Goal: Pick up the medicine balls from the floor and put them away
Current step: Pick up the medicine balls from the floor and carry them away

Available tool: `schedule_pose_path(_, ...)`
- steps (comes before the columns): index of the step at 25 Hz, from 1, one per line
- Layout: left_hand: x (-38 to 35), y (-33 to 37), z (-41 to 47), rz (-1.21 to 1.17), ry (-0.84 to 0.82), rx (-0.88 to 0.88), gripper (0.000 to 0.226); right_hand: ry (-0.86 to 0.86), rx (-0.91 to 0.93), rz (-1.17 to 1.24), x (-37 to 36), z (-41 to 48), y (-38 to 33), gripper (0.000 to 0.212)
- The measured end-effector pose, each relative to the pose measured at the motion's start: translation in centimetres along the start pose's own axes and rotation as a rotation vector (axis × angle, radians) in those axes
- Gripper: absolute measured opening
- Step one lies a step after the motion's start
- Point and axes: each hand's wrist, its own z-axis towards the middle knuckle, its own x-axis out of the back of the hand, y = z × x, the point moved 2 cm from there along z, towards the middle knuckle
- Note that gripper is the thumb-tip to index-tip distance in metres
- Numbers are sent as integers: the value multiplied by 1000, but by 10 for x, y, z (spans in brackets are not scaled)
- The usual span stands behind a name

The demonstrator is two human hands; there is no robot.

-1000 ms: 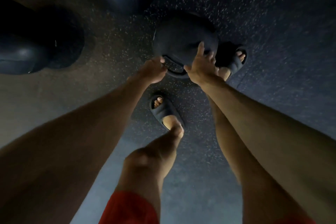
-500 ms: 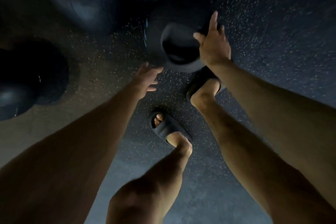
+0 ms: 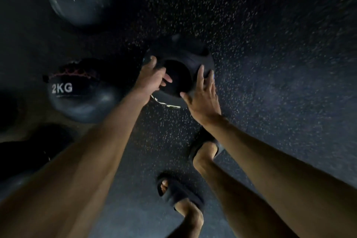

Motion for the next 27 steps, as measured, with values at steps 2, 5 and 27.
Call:
schedule_pose_path(2, -6, 39, 23, 201, -51, -74, 47, -14, -128, 102, 20, 36, -3, 91)
schedule_pose_path(5, -25, 76, 43, 341, 206, -227, 43, -70, -186, 102, 62, 84, -3, 84)
schedule_pose_path(27, -5, 268, 196, 543, 99, -454, 83, 152, -323, 335, 225, 277, -48, 85)
